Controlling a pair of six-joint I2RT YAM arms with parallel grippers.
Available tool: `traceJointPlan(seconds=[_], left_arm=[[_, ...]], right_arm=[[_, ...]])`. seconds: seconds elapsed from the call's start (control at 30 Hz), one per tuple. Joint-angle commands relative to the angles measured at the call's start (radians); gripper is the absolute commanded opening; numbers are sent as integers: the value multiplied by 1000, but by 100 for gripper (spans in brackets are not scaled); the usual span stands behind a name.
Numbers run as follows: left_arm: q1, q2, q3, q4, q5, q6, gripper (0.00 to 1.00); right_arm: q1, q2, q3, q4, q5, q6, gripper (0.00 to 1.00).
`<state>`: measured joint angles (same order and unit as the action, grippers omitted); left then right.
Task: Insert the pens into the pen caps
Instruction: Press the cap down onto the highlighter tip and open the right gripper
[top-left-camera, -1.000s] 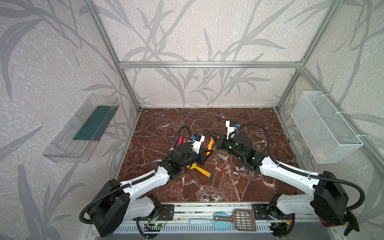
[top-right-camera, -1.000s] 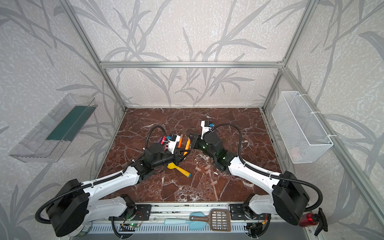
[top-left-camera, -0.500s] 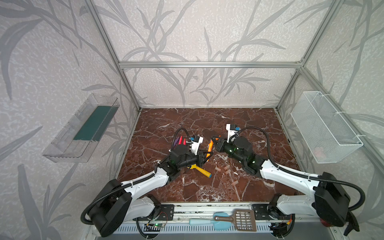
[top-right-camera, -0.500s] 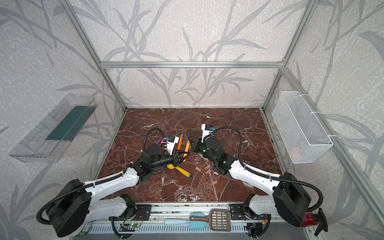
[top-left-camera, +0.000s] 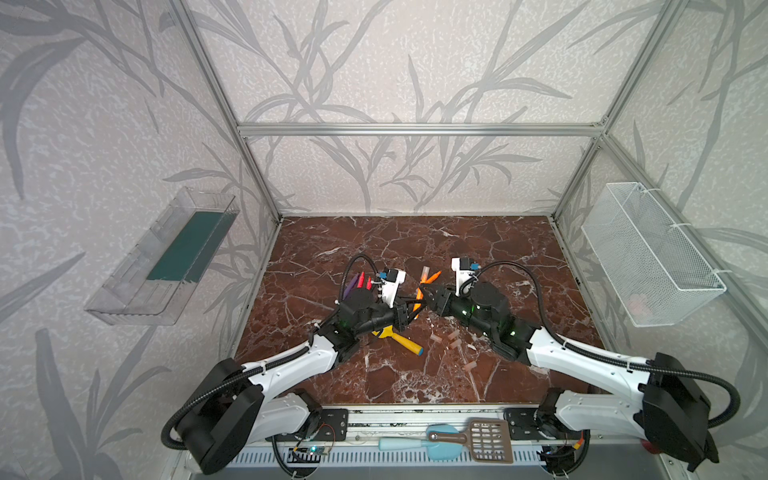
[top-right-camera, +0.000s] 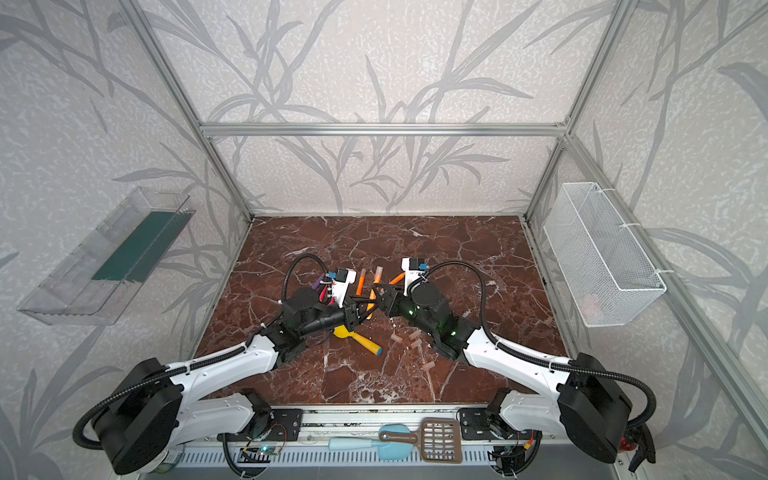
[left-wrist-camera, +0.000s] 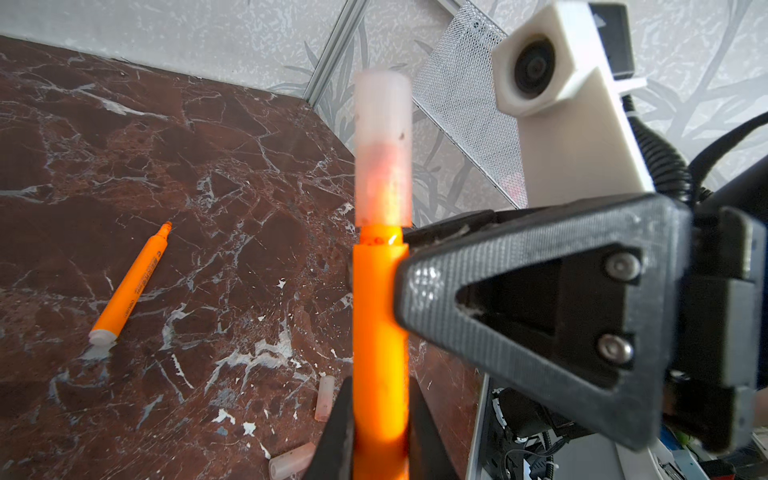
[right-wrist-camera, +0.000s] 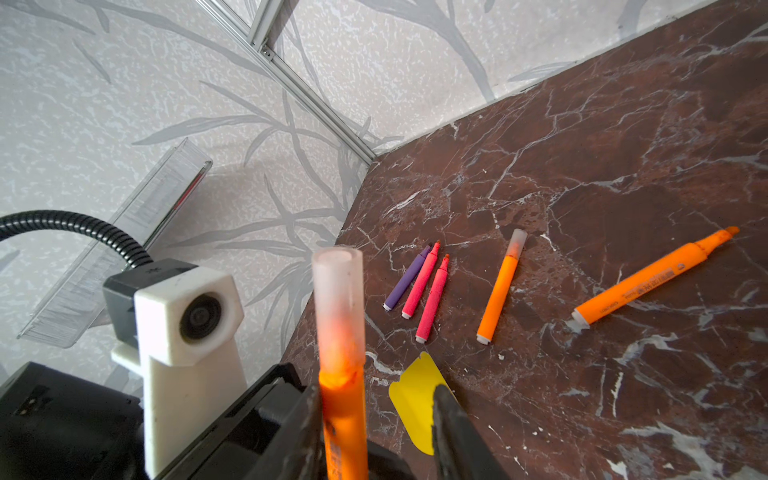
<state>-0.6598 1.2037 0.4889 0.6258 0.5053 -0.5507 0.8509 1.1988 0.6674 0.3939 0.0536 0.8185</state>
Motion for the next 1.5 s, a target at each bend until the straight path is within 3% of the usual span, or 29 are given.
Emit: traceJointPlan(seconds=[0.0, 0.37, 0.87, 1.23, 1.47], left_arm=[[5, -21, 17, 63, -7, 15, 0], [6, -17, 21, 52, -7, 23, 0], [2, -23, 29, 33, -2, 37, 0], [3, -19, 37, 8, -10, 47, 0], [6, -26, 24, 42, -9, 22, 0]], right_arm=[[0, -46, -24, -47, 43, -14, 43], [0, -124, 11, -31, 11, -51, 57], [-39, 174, 311, -78, -22, -100, 60], [-41, 189, 336, -76, -66, -105, 31], [-71, 200, 296, -37, -168, -80, 8]])
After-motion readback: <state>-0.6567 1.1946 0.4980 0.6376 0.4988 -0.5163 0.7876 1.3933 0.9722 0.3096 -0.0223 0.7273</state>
